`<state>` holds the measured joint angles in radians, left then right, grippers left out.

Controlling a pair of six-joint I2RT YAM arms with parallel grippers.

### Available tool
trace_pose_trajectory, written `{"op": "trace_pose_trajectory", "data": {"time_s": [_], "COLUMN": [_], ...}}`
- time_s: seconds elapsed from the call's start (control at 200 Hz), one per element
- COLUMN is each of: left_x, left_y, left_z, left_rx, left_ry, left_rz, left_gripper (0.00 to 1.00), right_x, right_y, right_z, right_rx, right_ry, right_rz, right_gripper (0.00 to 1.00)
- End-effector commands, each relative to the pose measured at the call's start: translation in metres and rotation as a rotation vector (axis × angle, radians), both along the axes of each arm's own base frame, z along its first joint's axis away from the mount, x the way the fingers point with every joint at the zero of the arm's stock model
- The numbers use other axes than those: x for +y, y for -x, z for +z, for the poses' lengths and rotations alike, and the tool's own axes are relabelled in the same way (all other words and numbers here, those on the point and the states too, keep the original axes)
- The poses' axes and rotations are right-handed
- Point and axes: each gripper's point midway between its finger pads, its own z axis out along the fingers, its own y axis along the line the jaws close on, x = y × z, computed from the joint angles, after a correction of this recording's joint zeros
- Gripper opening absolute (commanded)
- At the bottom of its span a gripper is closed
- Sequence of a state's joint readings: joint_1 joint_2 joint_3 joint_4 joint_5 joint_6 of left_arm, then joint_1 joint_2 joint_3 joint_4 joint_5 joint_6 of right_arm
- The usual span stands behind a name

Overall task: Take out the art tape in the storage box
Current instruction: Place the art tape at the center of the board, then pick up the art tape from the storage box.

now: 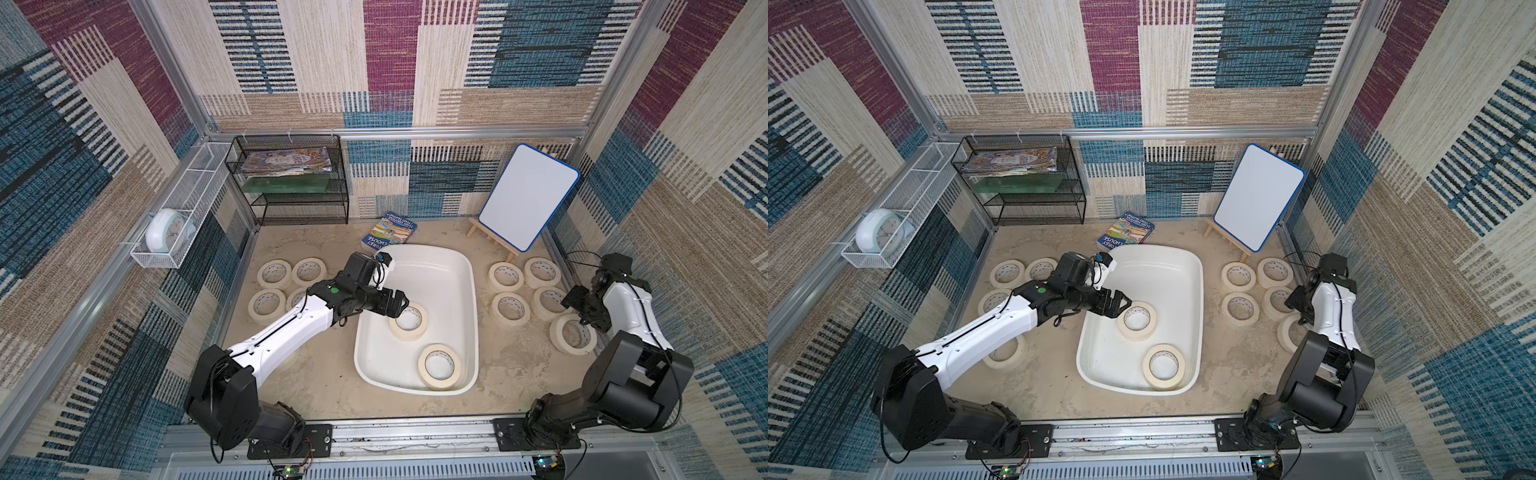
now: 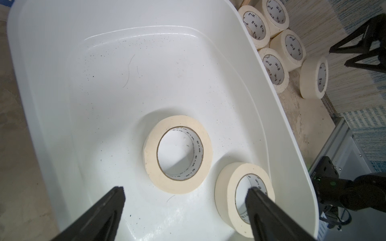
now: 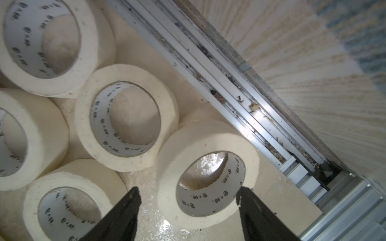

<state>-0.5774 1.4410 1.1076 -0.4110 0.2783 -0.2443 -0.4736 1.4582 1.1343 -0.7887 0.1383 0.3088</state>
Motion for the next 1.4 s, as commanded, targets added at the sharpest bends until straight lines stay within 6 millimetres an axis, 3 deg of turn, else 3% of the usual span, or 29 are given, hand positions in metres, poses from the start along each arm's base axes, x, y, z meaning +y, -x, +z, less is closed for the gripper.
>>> {"op": "trace_pose_trajectory", "data": {"time_s": [0.0,0.11,0.29,0.386,0.471,0.571,0.676,0.836,0.901,0.986,1.217,1.397], "left_x": [0.001,0.001,0.002,0.004,0.007,0.006,0.003,0.004,0.006,0.012,0.009,0.0], "left_y": [-0.004,-0.005,-0.005,-0.003,-0.002,-0.001,-0.001,-0.001,-0.001,0.001,-0.004,-0.017], "left_z": [0.002,0.002,0.0,0.0,0.0,0.002,0.003,0.004,0.002,-0.011,-0.053,-0.081], "left_rx": [-0.008,-0.004,0.003,0.006,-0.001,-0.001,0.003,-0.001,0.0,0.032,0.132,0.184], "left_ry": [-0.007,-0.005,-0.012,-0.02,-0.024,-0.017,-0.007,-0.018,-0.038,-0.106,-0.167,-0.193], "left_rz": [0.014,0.026,0.031,0.032,0.036,0.03,0.02,0.018,0.023,0.017,0.027,0.034], "left_gripper": [0.96,0.95,0.95,0.95,0.95,0.95,0.95,0.95,0.95,0.94,0.87,0.82], "right_x": [0.001,-0.003,-0.007,-0.001,0.003,0.009,0.015,0.028,0.046,0.081,0.174,0.22], "right_y": [-0.025,-0.043,-0.055,-0.046,-0.028,-0.004,0.007,-0.022,-0.04,-0.05,-0.032,-0.029], "right_z": [0.018,0.018,-0.015,-0.037,-0.045,-0.04,-0.032,0.008,0.032,0.048,0.022,0.017], "right_rx": [-0.063,-0.085,-0.021,0.047,0.087,0.098,0.073,-0.056,-0.122,-0.154,-0.066,-0.059], "right_ry": [0.062,0.07,0.044,-0.002,0.0,0.014,0.013,-0.003,-0.002,-0.019,-0.076,-0.103], "right_rz": [0.011,0.018,0.035,0.037,0.031,0.017,0.01,0.082,0.154,0.254,0.49,0.608], "right_gripper": [0.74,0.73,0.74,0.76,0.76,0.77,0.76,0.79,0.79,0.79,0.79,0.79]}}
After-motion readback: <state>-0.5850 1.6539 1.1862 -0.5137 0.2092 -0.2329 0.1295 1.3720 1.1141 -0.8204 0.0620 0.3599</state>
